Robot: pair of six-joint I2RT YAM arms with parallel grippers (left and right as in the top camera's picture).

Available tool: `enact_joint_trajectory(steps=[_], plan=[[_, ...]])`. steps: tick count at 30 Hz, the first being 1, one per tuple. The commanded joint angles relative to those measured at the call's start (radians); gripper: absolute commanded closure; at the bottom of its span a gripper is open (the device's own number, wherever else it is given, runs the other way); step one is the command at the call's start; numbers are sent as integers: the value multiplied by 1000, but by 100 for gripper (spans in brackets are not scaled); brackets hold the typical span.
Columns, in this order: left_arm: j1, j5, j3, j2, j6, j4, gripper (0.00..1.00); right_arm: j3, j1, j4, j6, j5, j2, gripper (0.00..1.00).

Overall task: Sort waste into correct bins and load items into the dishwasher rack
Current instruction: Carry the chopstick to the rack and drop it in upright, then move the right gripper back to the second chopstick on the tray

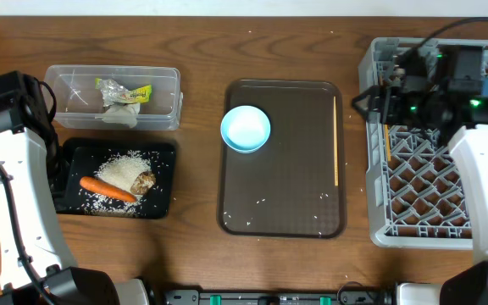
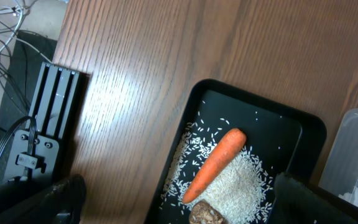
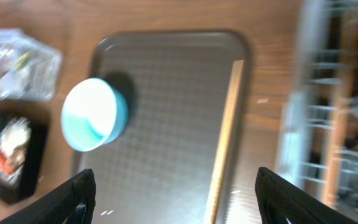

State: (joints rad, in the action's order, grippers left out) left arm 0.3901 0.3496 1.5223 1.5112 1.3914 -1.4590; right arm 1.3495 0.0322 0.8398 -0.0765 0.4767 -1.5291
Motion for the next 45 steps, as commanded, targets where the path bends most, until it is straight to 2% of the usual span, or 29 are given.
enact_joint_trajectory(steps=[1,5,9,15,20,27,45], plan=[[4,17,-2,5,13,-6,2,11,-84,18,-77,-55,-8,25],[4,17,-2,5,13,-6,2,11,-201,24,-178,-267,-32,22],[4,17,-2,5,13,-6,2,11,-302,24,-284,-377,-79,23],[4,17,-2,5,13,-6,2,11,-378,29,-423,-543,-196,25],[4,17,-2,5,13,-6,2,11,-376,29,-450,-582,-301,25],[4,17,-2,5,13,-6,2,11,-372,20,-431,-531,-407,27],[4,17,-2,5,13,-6,2,10,-372,17,-431,-555,-486,26]])
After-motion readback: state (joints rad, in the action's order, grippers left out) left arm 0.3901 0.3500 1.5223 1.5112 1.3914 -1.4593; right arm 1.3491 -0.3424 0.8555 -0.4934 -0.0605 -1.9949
